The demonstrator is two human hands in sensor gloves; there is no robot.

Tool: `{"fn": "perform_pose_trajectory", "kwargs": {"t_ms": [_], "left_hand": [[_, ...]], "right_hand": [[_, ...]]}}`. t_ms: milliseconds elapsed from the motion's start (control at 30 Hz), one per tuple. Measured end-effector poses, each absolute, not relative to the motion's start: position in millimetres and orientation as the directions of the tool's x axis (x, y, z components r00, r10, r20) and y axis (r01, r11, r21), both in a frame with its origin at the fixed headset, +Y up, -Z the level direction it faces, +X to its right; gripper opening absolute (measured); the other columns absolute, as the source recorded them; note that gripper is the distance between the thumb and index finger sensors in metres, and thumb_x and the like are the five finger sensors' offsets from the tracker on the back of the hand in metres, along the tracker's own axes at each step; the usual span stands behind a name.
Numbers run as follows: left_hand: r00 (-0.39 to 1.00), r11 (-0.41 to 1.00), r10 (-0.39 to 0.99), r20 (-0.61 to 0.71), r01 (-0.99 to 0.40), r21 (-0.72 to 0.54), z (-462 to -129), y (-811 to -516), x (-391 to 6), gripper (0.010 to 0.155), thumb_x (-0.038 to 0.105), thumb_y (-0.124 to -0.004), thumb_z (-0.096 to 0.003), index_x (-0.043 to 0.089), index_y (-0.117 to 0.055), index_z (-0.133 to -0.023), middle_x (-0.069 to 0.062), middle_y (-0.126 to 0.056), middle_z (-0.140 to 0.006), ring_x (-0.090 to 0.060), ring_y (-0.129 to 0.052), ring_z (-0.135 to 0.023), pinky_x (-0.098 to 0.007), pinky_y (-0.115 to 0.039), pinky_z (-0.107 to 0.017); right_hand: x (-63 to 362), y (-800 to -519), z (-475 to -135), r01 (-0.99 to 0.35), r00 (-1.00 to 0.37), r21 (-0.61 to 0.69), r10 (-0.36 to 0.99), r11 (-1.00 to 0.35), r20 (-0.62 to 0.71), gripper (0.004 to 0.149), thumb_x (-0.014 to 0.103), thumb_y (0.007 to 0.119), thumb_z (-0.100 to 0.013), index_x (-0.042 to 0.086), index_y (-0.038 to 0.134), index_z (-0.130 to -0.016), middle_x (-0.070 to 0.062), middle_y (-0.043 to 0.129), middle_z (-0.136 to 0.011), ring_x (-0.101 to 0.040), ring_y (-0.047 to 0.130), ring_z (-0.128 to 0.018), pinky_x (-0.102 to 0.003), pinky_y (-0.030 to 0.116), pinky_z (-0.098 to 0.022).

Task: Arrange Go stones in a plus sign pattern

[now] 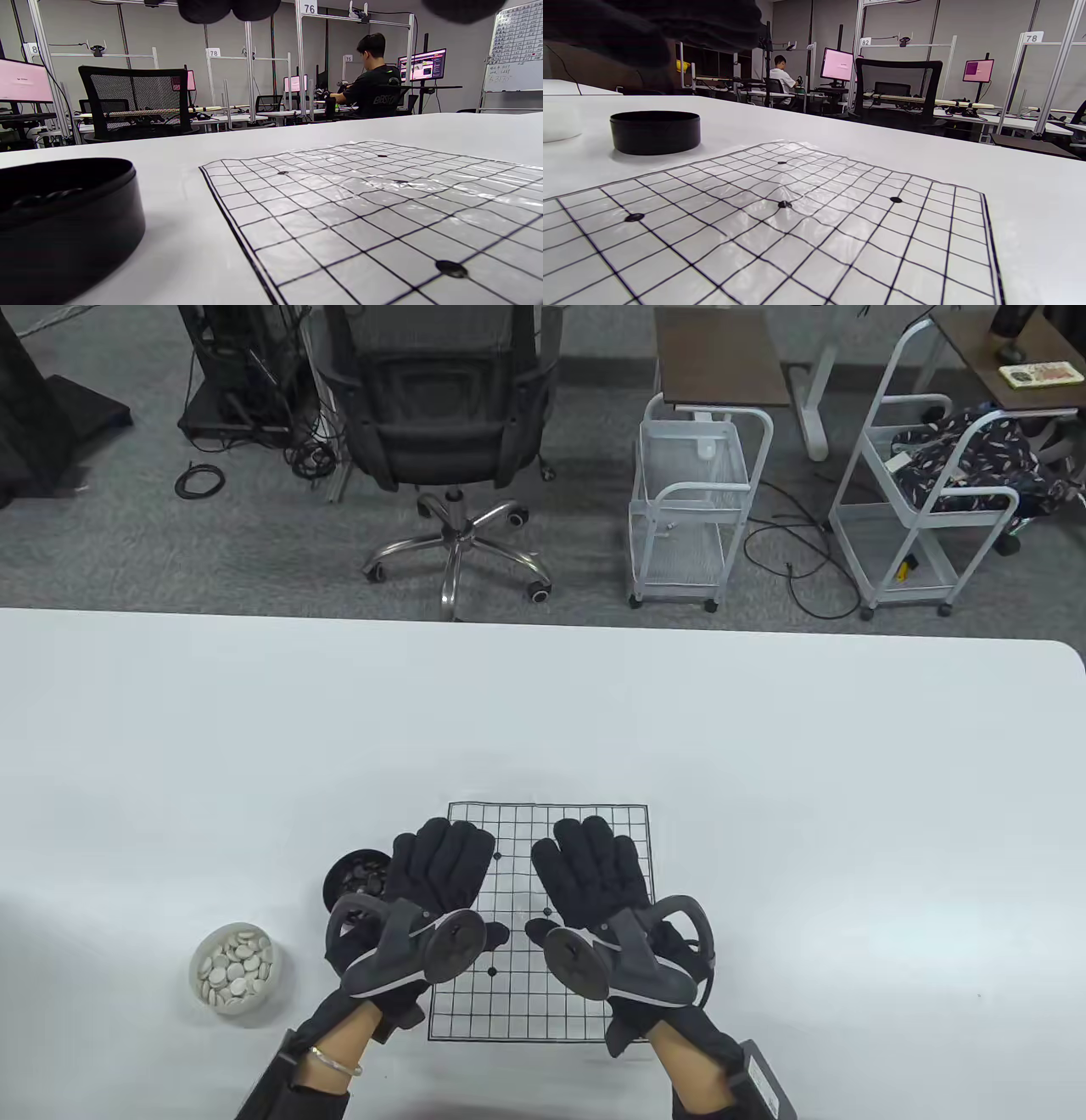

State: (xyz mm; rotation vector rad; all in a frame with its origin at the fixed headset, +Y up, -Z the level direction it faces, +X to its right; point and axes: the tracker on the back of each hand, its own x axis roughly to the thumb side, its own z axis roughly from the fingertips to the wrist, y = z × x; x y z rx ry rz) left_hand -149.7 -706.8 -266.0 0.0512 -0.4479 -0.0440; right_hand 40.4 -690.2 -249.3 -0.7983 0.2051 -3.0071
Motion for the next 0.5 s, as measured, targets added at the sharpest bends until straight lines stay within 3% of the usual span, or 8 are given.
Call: {"fn": "perform_pose_trajectory", "kwargs": {"t_ms": [500], "left_hand": [[0.901,0.999,-0.042,0.432,0.024,0.048,-266.6,-708.0,-150.5,0.093,0.069,-0.053,-0.0457,0.015,-0.026,-0.117,-0.018,-0.040,-0.126,-0.048,-0.047,-0.115,-0.066,-0.040,-0.081]], "right_hand": [[39.7,-688.4,-248.4,-0.022,-0.863,-0.131,-0.047,-0.991,0.503,0.079,0.053,0.050,-0.058,0.008,0.016,-0.113,-0.026,0.017,-0.116,-0.054,0.022,-0.107,-0.061,0.027,-0.075]]}}
